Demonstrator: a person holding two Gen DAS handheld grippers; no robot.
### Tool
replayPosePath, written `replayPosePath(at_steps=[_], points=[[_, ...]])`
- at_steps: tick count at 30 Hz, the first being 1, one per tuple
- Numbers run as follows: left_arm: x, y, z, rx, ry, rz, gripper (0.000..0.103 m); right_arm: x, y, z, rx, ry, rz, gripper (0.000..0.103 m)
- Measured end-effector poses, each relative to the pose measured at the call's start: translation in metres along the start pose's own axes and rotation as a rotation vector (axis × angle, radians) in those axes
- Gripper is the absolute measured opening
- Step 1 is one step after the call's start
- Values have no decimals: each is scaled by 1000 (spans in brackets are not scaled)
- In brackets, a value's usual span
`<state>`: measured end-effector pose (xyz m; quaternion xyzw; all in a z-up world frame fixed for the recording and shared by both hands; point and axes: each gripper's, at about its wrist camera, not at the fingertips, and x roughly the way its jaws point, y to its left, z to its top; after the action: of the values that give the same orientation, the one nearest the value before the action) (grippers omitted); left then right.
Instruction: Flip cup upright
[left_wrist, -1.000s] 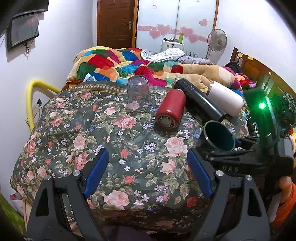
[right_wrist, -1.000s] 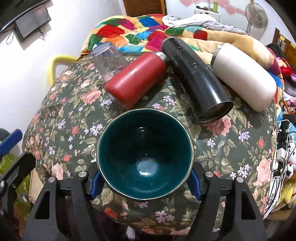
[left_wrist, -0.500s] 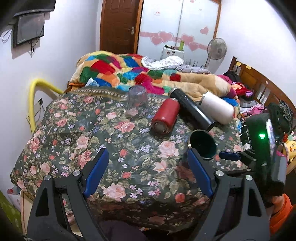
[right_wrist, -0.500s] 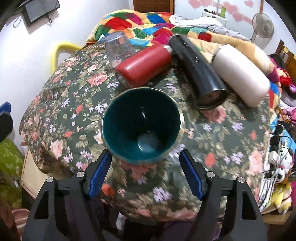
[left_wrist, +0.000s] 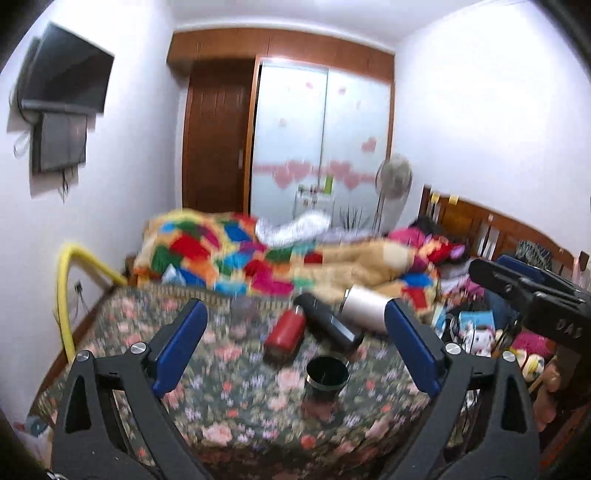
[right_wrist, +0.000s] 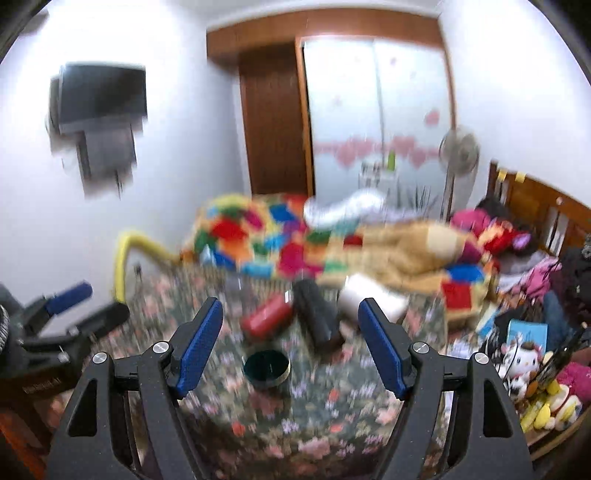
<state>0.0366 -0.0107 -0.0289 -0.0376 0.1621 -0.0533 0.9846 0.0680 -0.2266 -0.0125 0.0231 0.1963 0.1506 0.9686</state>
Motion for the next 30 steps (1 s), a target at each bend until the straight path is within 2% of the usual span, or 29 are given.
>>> replayPosePath(at_steps=[2,5,8,9,11,18,30], points=[[-21,-7,9,12,-62,3,103,-19,3,5,3,-68,-3,79],[-42,-12,16,15,-123,11,103,-45,9,7,8,-164,-13,87],[-54,-15,19,18,-147,-2,103,-59,15,5,15,-231,-45,92],[-57,-15,18,19,-152,1,103,-61,17,5,22,-243,-57,97],[-63,-18,16,29,-159,15,103,-64,16,3,37,-254,-67,103],[-68,-18,10,37,-168,34,103,-57,18,0,34,-216,-71,103],[-71,-23,10,50,-175,38,103,-76,21,-7,-1,-211,-63,103]])
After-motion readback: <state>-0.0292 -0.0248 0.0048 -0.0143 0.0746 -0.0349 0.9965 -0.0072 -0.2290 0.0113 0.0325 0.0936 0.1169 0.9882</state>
